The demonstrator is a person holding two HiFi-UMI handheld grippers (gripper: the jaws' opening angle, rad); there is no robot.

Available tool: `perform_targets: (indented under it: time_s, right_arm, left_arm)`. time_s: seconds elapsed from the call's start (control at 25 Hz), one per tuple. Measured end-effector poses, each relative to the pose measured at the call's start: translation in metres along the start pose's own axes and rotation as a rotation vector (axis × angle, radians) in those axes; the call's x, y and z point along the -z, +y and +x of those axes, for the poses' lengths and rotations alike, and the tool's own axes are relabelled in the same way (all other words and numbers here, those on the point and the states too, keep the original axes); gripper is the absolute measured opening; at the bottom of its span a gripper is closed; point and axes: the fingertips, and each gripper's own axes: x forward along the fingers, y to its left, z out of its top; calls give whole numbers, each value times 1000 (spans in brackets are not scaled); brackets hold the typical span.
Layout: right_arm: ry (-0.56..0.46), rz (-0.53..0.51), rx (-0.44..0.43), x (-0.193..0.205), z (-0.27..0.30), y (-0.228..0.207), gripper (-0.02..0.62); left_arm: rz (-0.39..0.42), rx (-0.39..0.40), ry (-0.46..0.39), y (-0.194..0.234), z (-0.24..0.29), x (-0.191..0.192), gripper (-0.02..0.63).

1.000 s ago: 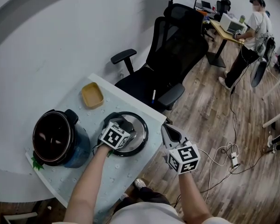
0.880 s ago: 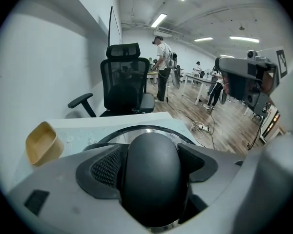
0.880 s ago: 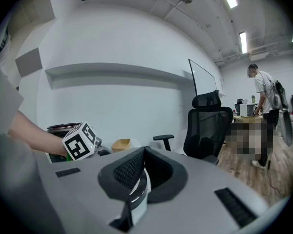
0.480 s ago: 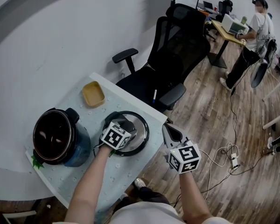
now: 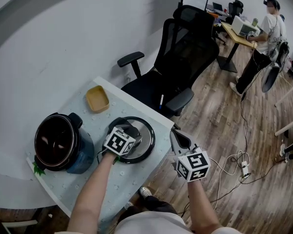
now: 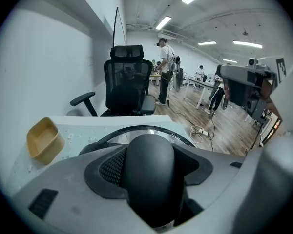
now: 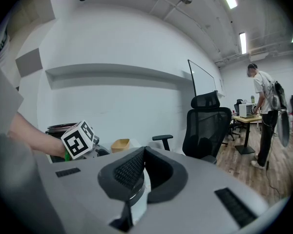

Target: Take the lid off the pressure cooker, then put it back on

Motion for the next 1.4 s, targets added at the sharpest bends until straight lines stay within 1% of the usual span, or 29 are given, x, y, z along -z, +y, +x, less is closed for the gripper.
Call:
perform_targets:
  time_s: [0.12, 0.16, 0.36, 0.6, 0.72, 0.84, 0.96, 1.16, 1.4]
  right_arm:
    - [-8, 3, -3, -3, 0, 0, 2]
    - [-12, 3, -6, -4, 0, 1, 2]
    - [-46, -5, -30, -20, 0, 14, 2]
    - [-102, -15, -55, -44, -4, 30, 2]
    - [-126, -19, -59, -53, -6, 37, 2]
    - [-149, -30, -62, -64, -5, 41, 2]
    - [-164, -43, -76, -74, -3, 49, 2]
    - [-170, -64, -122, -78, 7, 71, 2]
    - [-165, -87, -210, -83, 27, 113, 2]
  left_arm:
    - [-44, 18, -19, -4, -13, -9, 278]
    - [-39, 18, -27, -5, -19, -14, 278]
    - [39, -13, -44, -9, -55, -47, 278]
    - [55, -18, -68, -16, -117, -102, 278]
    - [60, -41, -98, -14, -148, -126, 278]
    - [71, -69, -116, -7, -175, -140, 278]
    - [74, -109, -112, 4, -198, -141, 278]
    - [52, -137, -101, 21, -228, -128, 278]
    - [-15, -232, -103, 54, -280, -103, 278]
